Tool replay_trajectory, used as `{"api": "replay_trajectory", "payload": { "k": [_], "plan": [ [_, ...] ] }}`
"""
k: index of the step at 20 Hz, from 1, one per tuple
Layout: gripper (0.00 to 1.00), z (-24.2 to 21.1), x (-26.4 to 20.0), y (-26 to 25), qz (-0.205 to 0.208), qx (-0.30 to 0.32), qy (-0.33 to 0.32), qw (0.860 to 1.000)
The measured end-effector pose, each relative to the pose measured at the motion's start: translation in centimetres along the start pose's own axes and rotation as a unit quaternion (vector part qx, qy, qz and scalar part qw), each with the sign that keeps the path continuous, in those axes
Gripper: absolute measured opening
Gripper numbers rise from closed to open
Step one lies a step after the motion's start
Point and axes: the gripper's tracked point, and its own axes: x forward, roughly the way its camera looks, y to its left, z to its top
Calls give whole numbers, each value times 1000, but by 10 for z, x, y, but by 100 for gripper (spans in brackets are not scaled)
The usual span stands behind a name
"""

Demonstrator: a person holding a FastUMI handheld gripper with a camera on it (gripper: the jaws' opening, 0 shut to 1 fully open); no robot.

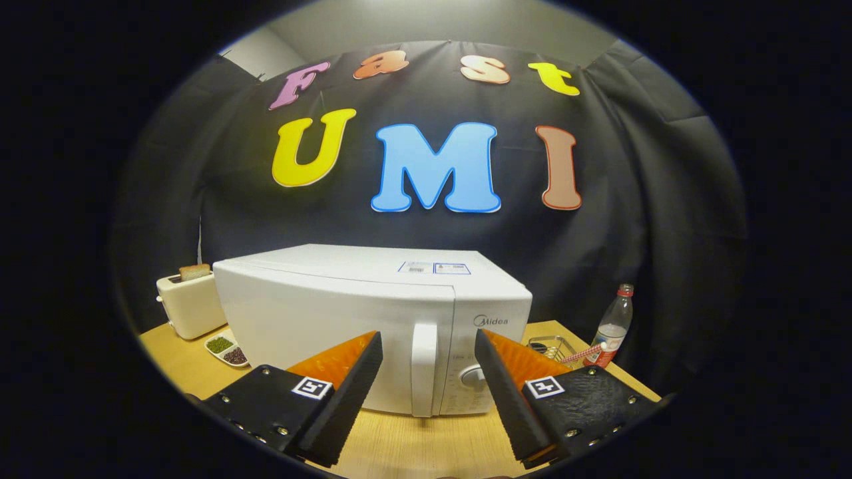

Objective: Open the microwave, put the food inside, and close the microwave door.

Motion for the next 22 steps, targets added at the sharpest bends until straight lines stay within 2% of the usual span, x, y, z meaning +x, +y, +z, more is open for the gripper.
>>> {"api": "replay_trajectory", "payload": {
  "k": [10,12,15,18,19,20,22],
  "plan": [
    [89,-43,28,6,-1,-17,16,1000],
    [84,-54,34,11,6,-14,29,999],
    [84,-58,36,7,-3,-12,27,1000],
    [73,-59,43,8,-11,-36,13,999],
    [73,-59,42,6,-17,-45,12,999],
    [59,-64,43,5,-22,-48,18,998],
    [47,-68,43,9,-16,-40,29,999]
  ]
}}
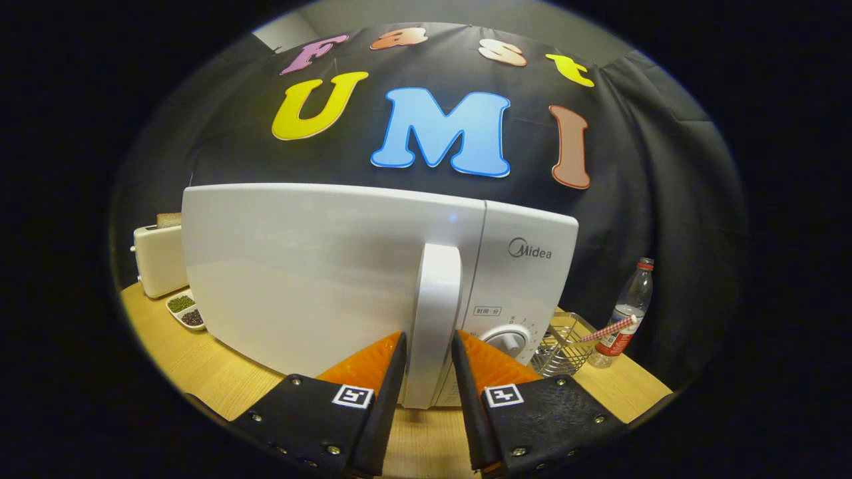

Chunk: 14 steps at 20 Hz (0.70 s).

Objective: Open the microwave, put the food inside, and close the microwave door.

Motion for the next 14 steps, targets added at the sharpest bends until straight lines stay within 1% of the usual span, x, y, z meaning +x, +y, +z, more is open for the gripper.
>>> {"api": "replay_trajectory", "payload": {
  "k": [1,2,3,4,6,7,9,13,14],
  "plan": [
    [47,1,-1,0,-1,-3,1,1000],
    [40,0,5,-1,-3,-8,5,1000],
    [34,2,-7,0,-5,-5,6,1000],
    [30,-1,-2,0,-2,12,13,1000],
    [27,-1,-4,1,6,57,26,998],
    [18,-1,-6,4,8,64,25,998],
    [18,1,-4,3,7,48,23,999],
    [18,2,-7,3,16,73,21,997],
    [12,0,-6,2,13,65,22,998]
  ]
}}
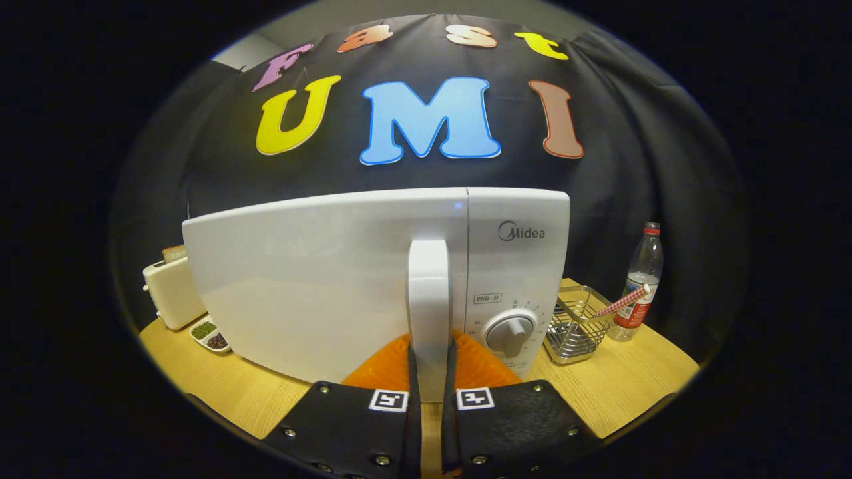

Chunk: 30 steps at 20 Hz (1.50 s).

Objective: Open the microwave, put the food inside, and close the microwave door.

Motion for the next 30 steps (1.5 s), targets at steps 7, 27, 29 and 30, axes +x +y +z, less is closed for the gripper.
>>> {"api": "replay_trajectory", "payload": {
  "k": [7,27,29,30],
  "plan": [
    [12,0,-26,5,0,-30,-33,999],
    [14,-50,-223,160,191,-31,10,981],
    [14,-53,-238,187,205,-29,4,978],
    [13,-54,-241,198,199,-38,-4,979]
  ]
}}
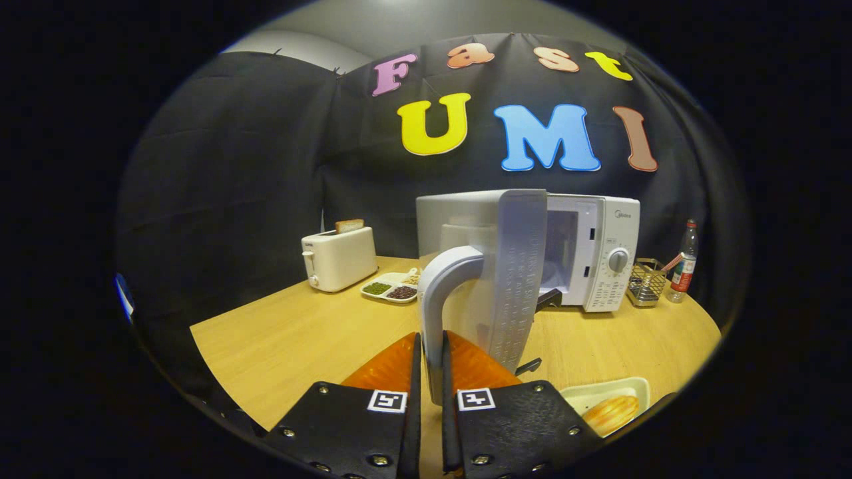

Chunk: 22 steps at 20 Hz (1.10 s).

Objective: Open the microwave, put the food inside, and close the microwave door.

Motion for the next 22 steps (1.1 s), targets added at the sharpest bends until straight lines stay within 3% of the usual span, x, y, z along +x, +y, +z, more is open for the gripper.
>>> {"api": "replay_trajectory", "payload": {
  "k": [7,12,15,22],
  "plan": [
    [13,6,-7,55,-66,-31,-42,996],
    [12,3,-14,100,19,-7,-38,999],
    [12,19,-38,100,69,14,-57,996],
    [12,46,-78,15,81,23,-111,990]
  ]
}}
